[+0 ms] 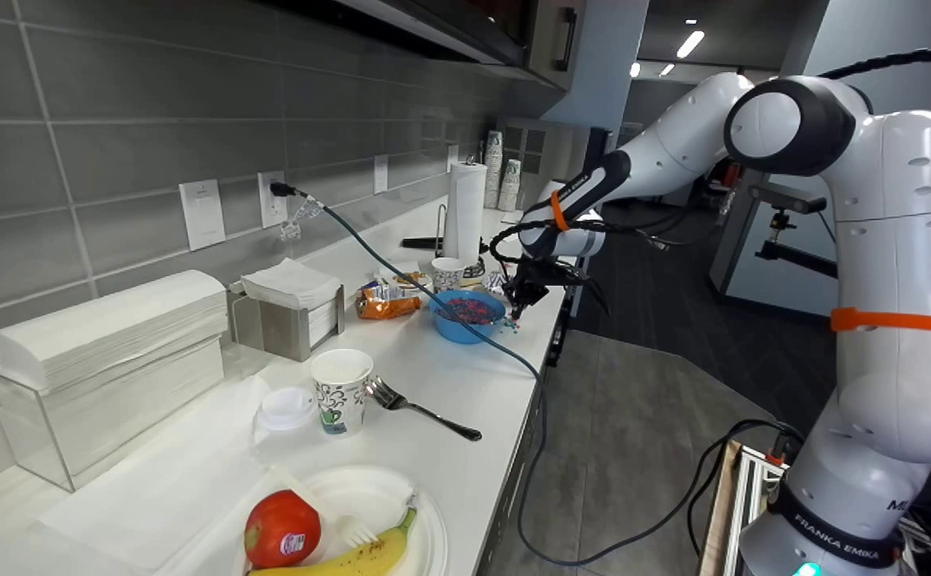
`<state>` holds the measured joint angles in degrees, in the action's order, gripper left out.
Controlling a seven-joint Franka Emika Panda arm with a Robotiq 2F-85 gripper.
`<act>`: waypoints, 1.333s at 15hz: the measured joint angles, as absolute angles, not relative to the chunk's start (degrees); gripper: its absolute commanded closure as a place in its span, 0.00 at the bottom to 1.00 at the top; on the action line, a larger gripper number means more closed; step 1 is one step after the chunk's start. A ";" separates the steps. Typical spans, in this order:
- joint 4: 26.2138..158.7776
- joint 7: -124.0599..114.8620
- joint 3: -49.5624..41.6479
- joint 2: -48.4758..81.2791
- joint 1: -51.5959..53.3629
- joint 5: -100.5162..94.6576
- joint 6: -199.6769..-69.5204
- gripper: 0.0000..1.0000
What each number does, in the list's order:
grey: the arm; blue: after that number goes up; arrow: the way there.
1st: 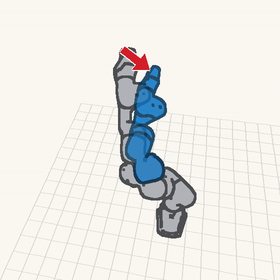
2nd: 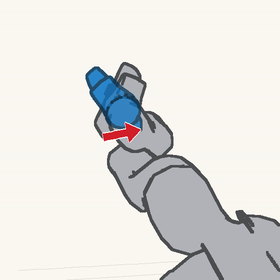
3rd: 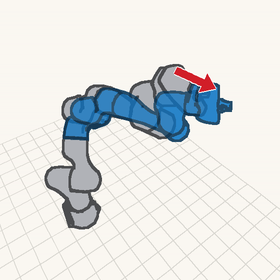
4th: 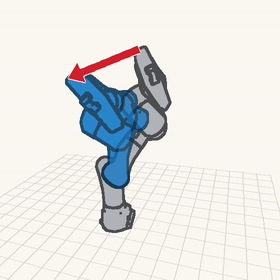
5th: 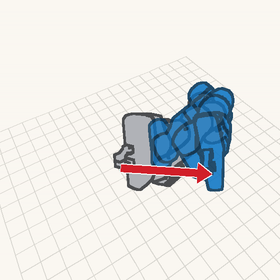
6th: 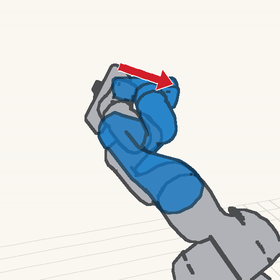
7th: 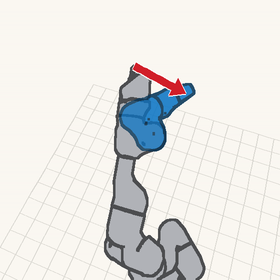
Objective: Separate the sweets into colors
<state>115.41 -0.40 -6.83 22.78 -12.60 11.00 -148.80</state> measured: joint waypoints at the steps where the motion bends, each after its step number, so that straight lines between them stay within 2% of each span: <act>1: 115.41 -0.59 -6.85 22.81 -12.59 10.84 -148.96 1.00; 13: 115.36 -4.12 -8.91 24.74 -11.11 7.61 -157.17 1.00; 20: 115.43 -6.23 -9.36 22.94 -9.46 7.08 -156.59 1.00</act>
<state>115.43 -6.23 -9.36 22.94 -9.46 7.08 -156.59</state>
